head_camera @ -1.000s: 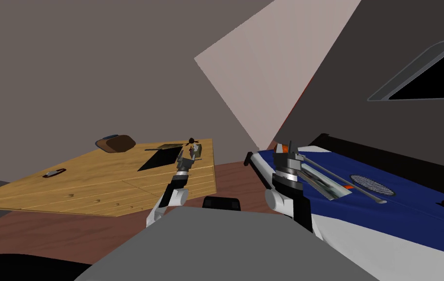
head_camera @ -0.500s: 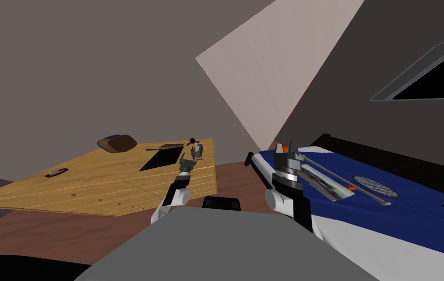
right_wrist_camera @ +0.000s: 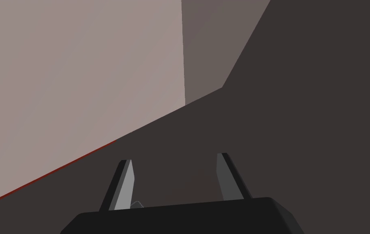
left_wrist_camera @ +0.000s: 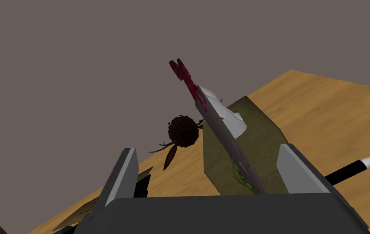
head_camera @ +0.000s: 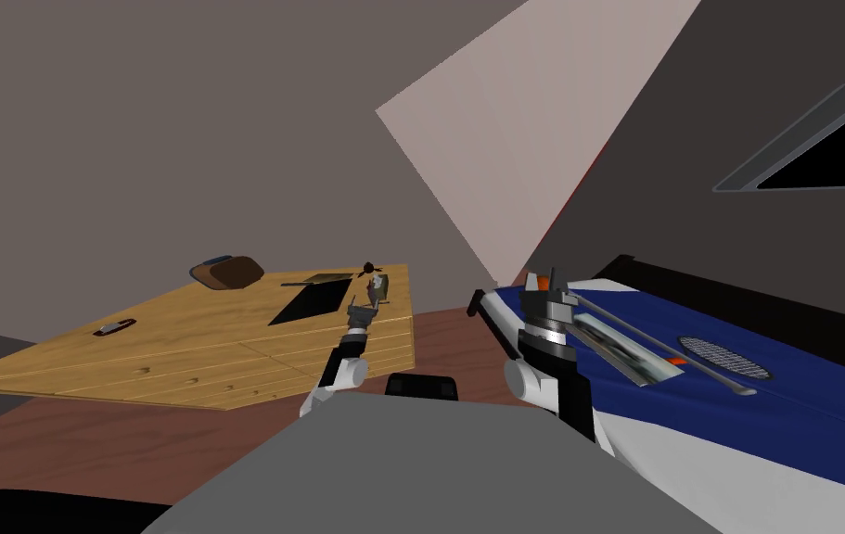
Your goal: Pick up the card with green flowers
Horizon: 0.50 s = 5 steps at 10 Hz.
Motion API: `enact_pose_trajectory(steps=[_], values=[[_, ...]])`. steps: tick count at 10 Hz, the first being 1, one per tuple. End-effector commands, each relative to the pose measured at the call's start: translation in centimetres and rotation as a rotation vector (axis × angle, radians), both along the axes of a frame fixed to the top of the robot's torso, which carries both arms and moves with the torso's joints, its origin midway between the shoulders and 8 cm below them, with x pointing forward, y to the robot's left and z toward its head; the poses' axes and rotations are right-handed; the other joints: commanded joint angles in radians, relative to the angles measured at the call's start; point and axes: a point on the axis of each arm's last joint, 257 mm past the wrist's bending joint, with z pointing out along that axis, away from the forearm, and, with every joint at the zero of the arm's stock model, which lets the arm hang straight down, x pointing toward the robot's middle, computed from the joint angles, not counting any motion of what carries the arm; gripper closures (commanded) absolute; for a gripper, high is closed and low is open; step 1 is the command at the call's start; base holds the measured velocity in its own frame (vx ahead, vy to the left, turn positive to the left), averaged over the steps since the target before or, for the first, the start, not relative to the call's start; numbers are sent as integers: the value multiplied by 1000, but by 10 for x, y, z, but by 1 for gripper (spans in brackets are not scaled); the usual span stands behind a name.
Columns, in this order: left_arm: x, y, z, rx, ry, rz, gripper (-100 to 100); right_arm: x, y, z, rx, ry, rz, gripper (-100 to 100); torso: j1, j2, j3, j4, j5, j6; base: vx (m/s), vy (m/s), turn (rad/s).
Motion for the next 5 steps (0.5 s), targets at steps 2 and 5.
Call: enact_pose_trajectory(steps=[2, 5], values=[[3, -8, -21, -121, 24, -2, -100, 0, 0, 0, 0, 0, 0, 0, 0, 0, 0, 0, 0, 0, 7, 35, 14], [7, -25, -45, -299, 43, 9, -100, 0, 0, 0, 0, 0, 0, 0, 0, 0, 0, 0, 0, 0, 11, 35, 12]])
